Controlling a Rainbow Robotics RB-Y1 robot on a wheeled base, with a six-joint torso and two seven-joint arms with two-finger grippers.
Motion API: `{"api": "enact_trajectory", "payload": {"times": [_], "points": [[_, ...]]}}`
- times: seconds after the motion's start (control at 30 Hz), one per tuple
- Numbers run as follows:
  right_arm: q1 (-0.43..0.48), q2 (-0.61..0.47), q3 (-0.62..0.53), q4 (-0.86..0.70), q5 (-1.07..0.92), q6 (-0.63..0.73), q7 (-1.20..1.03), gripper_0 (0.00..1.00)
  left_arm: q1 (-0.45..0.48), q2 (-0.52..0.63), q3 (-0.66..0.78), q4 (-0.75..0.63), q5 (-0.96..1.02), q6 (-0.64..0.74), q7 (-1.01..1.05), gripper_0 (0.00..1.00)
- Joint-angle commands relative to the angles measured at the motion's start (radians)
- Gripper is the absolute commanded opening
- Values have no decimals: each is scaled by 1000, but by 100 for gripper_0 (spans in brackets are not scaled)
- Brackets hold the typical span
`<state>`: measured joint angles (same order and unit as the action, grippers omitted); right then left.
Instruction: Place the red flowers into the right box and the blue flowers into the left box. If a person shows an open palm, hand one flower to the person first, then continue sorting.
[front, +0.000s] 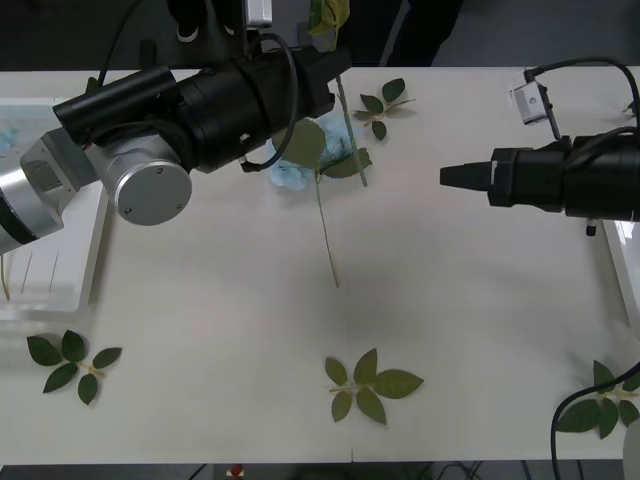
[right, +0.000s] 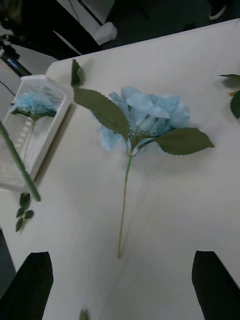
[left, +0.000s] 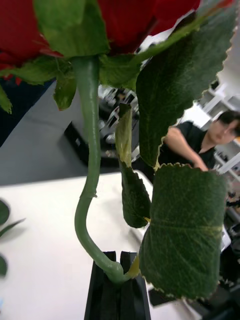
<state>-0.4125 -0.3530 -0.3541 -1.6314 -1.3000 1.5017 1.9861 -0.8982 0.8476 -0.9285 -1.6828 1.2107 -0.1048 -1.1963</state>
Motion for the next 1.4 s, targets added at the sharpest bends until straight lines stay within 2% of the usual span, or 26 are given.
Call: {"api": "enact_trajectory", "payload": {"times": [0.03,0.13,0.3,0.57,0.87,1.13,1.23,1.33,1.4], "points": [[-6,-1,-40,-16,-108,35,65,81,1,-15,-1,-17,-82,-82,-91,0],[-6,-1,-29,-18,-160,23,69,81,2,-24,-1,-5,-171,-139,-92,0],[-6,-1,55,-15,-213,-92,89,81,1,-30,-1,-1,-258,-193,-91,0],[-20,-1,205,-4,-211,-305,120,81,1,-41,-3,-1,-296,-211,-101,0],[-88,-1,323,84,-254,-448,250,77,4,-41,-1,-1,-304,-214,-98,0],[-132,16,360,84,-254,-518,264,75,4,-41,-1,-1,-301,-214,-94,0],[-146,20,373,82,-259,-523,266,71,4,-41,-1,-1,-301,-214,-92,0],[-155,20,386,84,-280,-535,270,59,5,-41,-3,-1,-301,-214,-89,0],[-163,20,399,84,-306,-543,275,46,5,-41,-3,-1,-303,-214,-88,0]]}}
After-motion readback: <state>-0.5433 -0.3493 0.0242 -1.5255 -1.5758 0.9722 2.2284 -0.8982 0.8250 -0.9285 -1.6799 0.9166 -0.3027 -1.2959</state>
